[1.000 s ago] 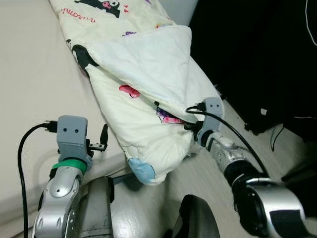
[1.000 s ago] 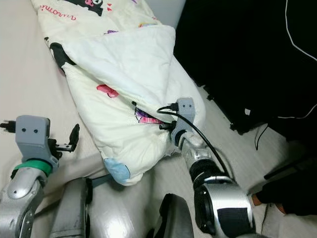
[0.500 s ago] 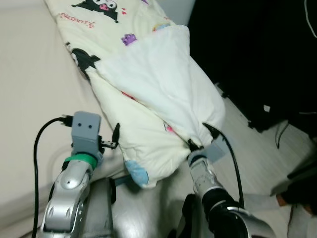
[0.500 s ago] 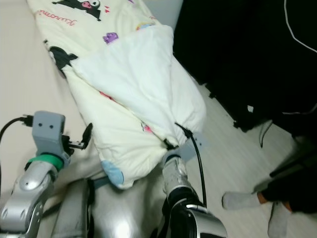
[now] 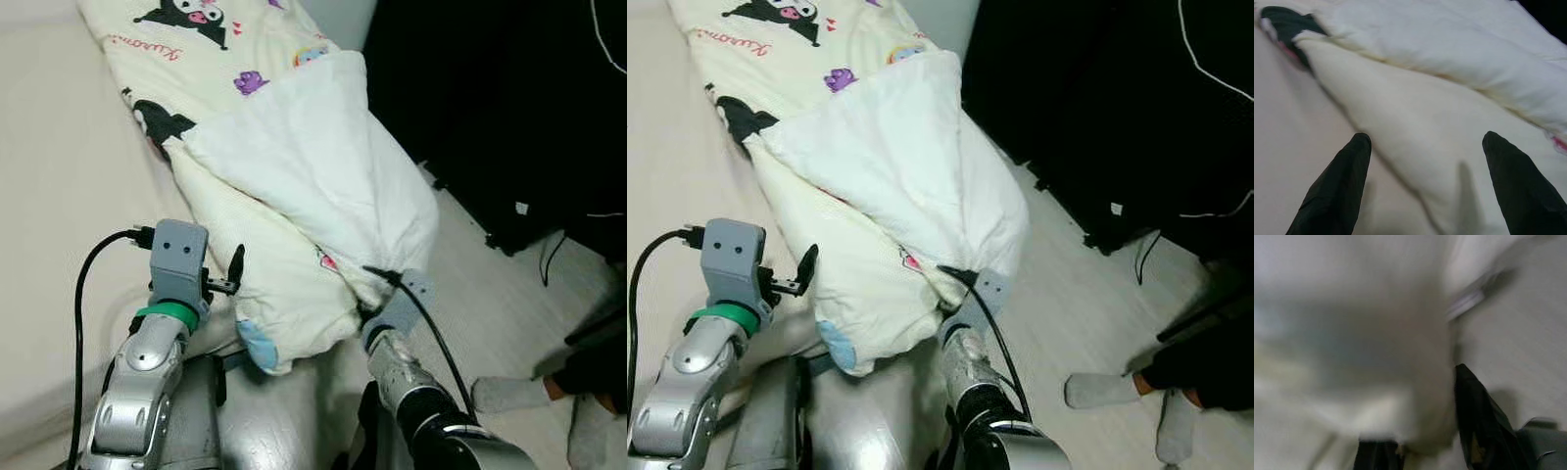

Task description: Clean up the room

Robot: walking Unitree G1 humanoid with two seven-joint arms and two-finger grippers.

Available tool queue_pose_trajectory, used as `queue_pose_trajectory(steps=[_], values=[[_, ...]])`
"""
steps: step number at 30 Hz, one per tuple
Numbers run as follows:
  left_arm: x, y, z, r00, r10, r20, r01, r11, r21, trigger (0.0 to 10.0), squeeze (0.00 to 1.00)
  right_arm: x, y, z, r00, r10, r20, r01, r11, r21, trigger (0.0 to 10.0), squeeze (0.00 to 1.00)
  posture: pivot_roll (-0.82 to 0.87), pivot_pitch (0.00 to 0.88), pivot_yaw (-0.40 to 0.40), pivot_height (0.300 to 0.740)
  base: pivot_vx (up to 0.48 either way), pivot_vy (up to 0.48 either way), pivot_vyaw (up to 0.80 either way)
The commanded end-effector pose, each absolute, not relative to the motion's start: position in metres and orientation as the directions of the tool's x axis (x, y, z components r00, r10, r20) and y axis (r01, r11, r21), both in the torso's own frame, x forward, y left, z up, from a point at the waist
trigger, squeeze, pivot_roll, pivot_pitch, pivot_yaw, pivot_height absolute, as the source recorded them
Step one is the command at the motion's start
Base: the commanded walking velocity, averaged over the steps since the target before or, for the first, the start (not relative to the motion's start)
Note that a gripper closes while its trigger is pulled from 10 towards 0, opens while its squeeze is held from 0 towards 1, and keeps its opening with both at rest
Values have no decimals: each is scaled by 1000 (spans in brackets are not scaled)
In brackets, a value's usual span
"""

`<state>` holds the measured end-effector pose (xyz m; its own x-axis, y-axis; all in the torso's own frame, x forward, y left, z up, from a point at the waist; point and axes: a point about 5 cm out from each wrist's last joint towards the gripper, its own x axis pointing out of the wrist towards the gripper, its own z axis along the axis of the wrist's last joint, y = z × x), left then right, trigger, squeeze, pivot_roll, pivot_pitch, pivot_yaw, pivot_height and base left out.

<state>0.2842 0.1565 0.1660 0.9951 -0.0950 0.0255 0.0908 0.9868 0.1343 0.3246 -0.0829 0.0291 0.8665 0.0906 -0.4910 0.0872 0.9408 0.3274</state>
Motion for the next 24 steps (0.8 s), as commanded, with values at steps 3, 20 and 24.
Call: queue_pose_trajectory(steps=[3, 20, 24], values=[[286, 152, 161, 994, -112, 14, 110, 985, 133, 10000, 0, 306, -59, 15, 842, 169, -513, -32, 964, 266, 10000, 0, 178, 184, -114, 550, 0, 0, 0], [290, 148, 161, 990, -137, 18, 133, 983, 128, 10000, 0, 264, -78, 106, 617, 741, -265, -773, 508, -380, 10000, 0, 132, 175, -102, 550, 0, 0, 0], [290, 148, 160, 990, -141, 17, 137, 982, 129, 10000, 0, 278, -86, 129, 679, 710, -185, -704, 559, -439, 10000, 0, 134, 175, -100, 550, 0, 0, 0]])
